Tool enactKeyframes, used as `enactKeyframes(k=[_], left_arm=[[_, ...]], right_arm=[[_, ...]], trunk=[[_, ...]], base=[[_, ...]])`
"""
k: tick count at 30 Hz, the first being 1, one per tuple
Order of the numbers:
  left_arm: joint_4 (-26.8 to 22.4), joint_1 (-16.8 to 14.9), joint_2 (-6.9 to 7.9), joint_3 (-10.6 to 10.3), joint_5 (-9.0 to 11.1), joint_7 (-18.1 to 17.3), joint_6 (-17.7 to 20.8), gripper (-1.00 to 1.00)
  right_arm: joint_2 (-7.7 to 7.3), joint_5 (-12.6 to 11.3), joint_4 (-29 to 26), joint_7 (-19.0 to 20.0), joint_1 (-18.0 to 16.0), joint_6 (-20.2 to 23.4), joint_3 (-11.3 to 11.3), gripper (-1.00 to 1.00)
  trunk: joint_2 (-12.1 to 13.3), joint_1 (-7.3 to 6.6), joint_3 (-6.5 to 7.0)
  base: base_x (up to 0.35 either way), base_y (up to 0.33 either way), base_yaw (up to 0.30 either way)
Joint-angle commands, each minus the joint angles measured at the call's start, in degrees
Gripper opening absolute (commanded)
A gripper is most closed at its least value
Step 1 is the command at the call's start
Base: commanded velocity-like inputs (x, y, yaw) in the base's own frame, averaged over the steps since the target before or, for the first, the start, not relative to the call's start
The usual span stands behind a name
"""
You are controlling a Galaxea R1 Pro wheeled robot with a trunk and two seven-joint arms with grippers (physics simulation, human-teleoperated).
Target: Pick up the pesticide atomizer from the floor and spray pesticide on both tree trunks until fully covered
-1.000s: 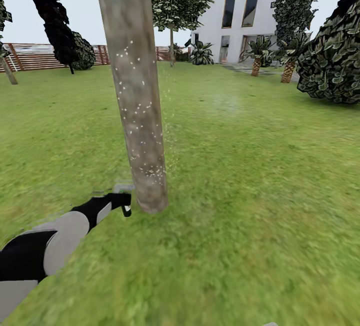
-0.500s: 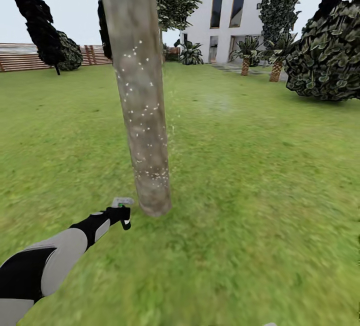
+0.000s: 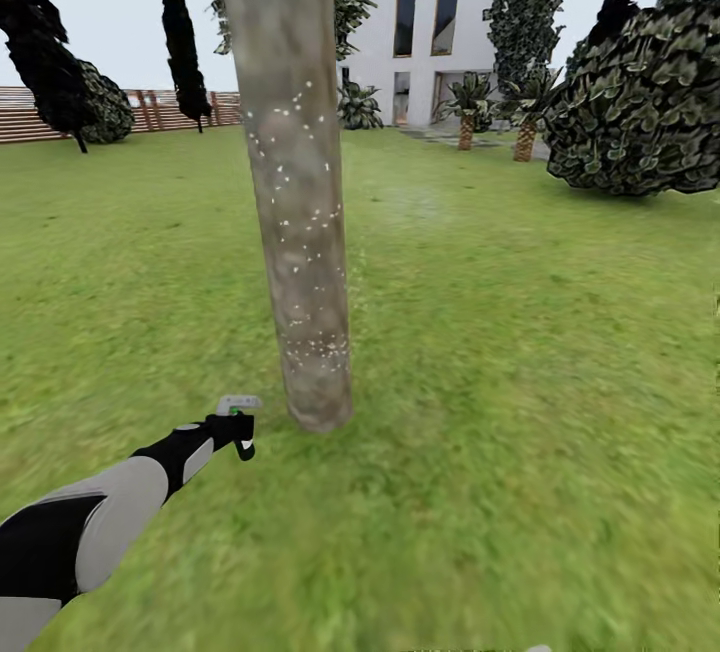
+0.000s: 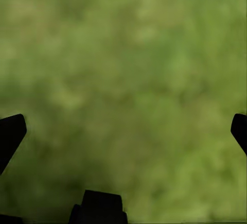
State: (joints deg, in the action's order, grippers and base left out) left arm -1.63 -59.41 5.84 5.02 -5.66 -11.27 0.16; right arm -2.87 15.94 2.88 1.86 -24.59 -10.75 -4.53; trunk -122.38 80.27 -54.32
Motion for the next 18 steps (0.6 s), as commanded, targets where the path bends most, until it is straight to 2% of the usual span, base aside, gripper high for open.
enactKeyframes(k=[1,11,18], left_arm=[[-0.04,0.0,0.03,0.52,-0.58,-0.23,0.02,-1.0],[-0.04,0.0,0.05,0.51,-0.58,-0.25,0.02,-1.0],[-0.04,0.0,0.05,0.51,-0.58,-0.25,0.02,-1.0]], right_arm=[[-0.03,0.39,0.25,0.08,-0.11,-0.41,-0.48,1.0],[-0.01,0.39,0.27,0.08,-0.11,-0.41,-0.48,1.0],[-0.05,0.4,0.2,0.08,-0.11,-0.56,-0.56,1.0]], trunk=[[-0.02,-0.01,-0.04],[-0.02,-0.01,-0.04],[-0.02,-0.01,-0.04]], base=[[-0.003,0.35,-0.233],[0.0,0.35,-0.274],[0.0,0.35,-0.189]])
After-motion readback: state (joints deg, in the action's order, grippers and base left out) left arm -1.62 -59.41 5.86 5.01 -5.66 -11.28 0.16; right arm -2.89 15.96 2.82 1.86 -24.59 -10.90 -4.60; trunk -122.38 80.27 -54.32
